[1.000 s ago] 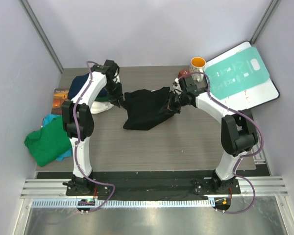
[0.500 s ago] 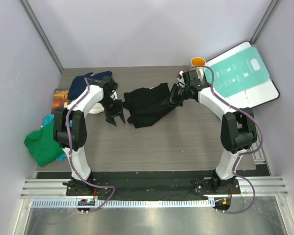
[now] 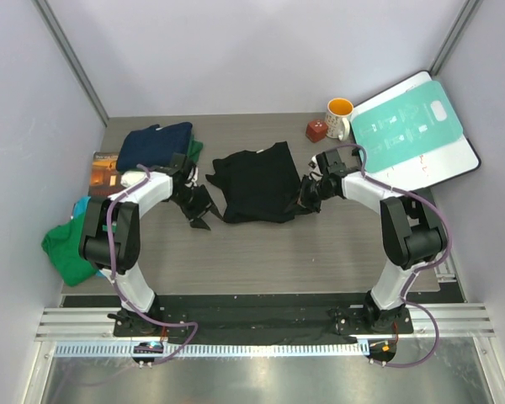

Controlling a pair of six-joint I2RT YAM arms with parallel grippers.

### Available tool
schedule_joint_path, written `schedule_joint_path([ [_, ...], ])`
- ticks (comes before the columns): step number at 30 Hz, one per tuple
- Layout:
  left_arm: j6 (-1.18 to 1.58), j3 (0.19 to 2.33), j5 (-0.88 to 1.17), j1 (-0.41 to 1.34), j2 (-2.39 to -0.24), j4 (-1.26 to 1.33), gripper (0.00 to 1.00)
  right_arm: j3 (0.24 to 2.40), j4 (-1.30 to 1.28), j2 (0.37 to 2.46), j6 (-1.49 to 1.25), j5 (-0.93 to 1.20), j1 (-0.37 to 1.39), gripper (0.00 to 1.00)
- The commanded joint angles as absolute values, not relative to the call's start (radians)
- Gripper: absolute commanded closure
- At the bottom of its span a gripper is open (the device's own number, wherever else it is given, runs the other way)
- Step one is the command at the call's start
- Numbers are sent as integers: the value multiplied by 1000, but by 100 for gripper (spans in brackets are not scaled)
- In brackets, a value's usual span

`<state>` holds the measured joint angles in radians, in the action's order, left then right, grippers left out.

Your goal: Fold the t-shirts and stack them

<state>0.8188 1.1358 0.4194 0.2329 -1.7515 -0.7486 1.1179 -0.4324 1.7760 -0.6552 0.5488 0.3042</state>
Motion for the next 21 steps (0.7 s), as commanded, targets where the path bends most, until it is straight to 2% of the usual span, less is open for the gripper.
schedule_joint_path([
  [1,943,1147,411,227,-1735,-601,47,1062,-394,1669,-621,584,304,99],
  [9,934,1180,451,242,-1802,-614,47,991,-425,1598,-609,611,305,99],
  [21,920,1134,502,261,-1822,-557,47,1017,-422,1647,-615,614,304,99],
])
